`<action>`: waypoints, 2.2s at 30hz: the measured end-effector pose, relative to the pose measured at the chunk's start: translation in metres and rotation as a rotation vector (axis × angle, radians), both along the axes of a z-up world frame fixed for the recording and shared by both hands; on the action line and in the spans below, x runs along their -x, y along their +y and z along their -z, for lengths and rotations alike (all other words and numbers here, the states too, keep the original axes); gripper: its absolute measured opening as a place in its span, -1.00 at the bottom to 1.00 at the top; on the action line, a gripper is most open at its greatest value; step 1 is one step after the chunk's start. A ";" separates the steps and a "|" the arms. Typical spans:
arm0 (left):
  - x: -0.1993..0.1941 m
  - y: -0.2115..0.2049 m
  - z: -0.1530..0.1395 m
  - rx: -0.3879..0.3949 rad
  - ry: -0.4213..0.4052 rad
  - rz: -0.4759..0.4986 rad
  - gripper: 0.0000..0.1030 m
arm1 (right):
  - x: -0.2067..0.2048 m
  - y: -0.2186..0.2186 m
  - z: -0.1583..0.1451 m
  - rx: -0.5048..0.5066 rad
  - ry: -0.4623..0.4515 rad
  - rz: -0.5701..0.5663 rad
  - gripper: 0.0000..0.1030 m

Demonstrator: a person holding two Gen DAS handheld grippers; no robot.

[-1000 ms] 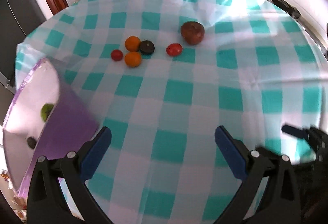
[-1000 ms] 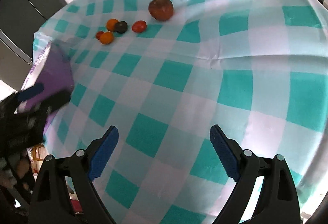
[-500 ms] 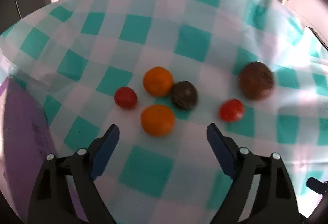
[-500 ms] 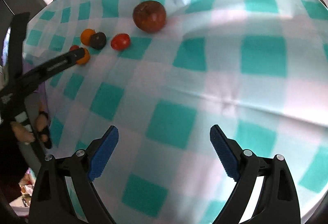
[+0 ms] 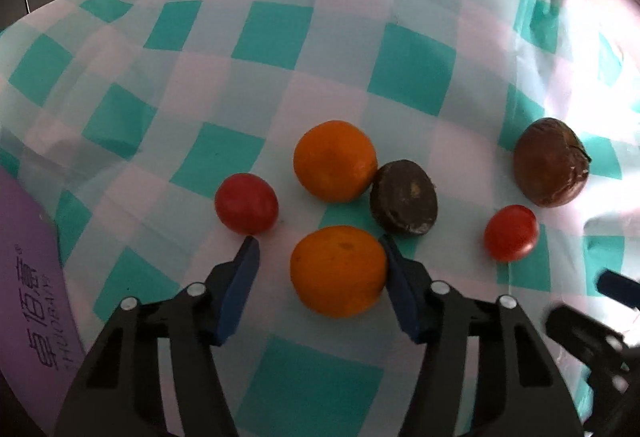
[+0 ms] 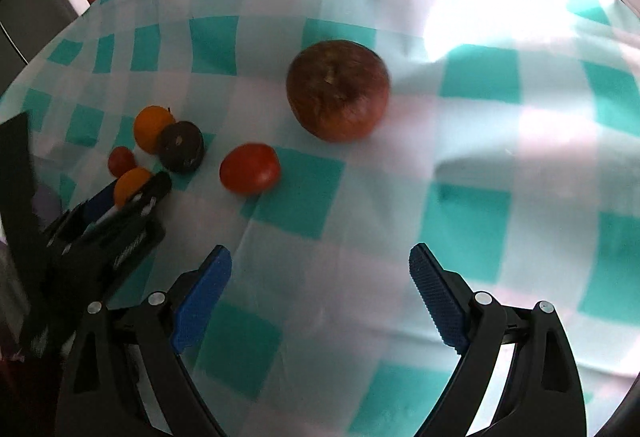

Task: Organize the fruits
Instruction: 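Grasp the red tomato with the right gripper while the left grasps an orange, then carry the red tomato and orange with both grippers over the purple box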

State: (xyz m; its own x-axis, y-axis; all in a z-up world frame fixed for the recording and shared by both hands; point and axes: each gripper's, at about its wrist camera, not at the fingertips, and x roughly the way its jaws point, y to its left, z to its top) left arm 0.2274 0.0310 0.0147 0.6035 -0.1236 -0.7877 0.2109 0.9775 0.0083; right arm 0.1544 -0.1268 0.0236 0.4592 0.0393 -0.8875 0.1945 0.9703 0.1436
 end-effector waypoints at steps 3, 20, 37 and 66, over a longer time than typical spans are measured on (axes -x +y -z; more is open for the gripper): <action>-0.001 0.008 -0.001 0.025 0.001 -0.020 -0.01 | -0.017 0.009 0.005 0.016 -0.012 -0.031 0.64; -0.016 0.021 0.001 0.035 0.011 -0.008 0.12 | -0.044 0.045 0.010 0.152 -0.084 -0.172 -0.22; 0.079 0.016 -0.012 -0.012 0.103 0.056 -0.19 | 0.091 0.013 -0.008 0.030 -0.042 -0.156 -0.24; 0.329 -0.049 -0.083 -0.111 0.024 0.271 -0.19 | 0.304 -0.029 -0.078 0.040 -0.150 -0.282 -0.24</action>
